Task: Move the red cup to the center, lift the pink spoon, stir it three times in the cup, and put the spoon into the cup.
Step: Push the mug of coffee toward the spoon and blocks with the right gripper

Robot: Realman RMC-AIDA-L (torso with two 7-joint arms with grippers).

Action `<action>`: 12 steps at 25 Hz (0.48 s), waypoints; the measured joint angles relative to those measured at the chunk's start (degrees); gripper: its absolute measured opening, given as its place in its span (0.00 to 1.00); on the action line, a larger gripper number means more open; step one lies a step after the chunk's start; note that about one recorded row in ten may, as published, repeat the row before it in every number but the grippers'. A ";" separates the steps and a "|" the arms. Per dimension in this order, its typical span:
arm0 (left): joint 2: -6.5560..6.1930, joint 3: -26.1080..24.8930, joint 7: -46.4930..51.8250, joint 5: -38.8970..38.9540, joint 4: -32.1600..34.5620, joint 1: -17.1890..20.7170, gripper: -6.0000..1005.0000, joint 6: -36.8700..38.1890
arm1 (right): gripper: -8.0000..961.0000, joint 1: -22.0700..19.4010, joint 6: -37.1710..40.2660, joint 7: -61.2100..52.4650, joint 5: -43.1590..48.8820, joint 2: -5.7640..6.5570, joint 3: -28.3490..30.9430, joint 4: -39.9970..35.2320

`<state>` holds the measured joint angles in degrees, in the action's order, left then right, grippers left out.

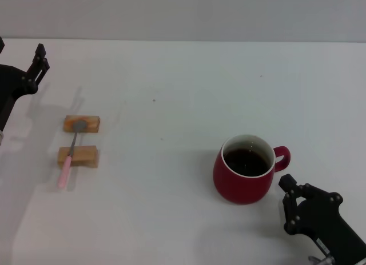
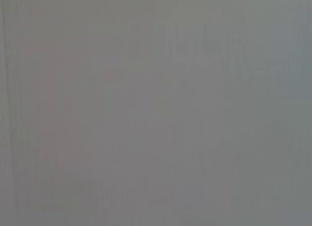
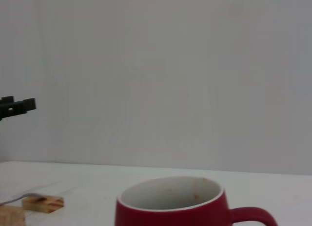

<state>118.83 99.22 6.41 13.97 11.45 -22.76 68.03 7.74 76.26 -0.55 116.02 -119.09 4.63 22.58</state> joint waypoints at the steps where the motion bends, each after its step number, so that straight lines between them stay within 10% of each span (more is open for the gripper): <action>1: 0.00 0.00 0.00 0.00 0.01 0.01 0.81 0.00 | 0.01 0.02 -0.03 0.00 0.00 0.00 0.26 -0.02; 12: 0.03 0.00 0.00 0.00 0.25 -0.32 0.81 0.00 | 0.01 2.49 -1.40 -5.40 0.00 -0.06 1.29 -2.01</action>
<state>118.85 99.22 6.41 13.97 11.70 -23.07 68.03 10.23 74.86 -5.95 116.02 -119.15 5.92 20.57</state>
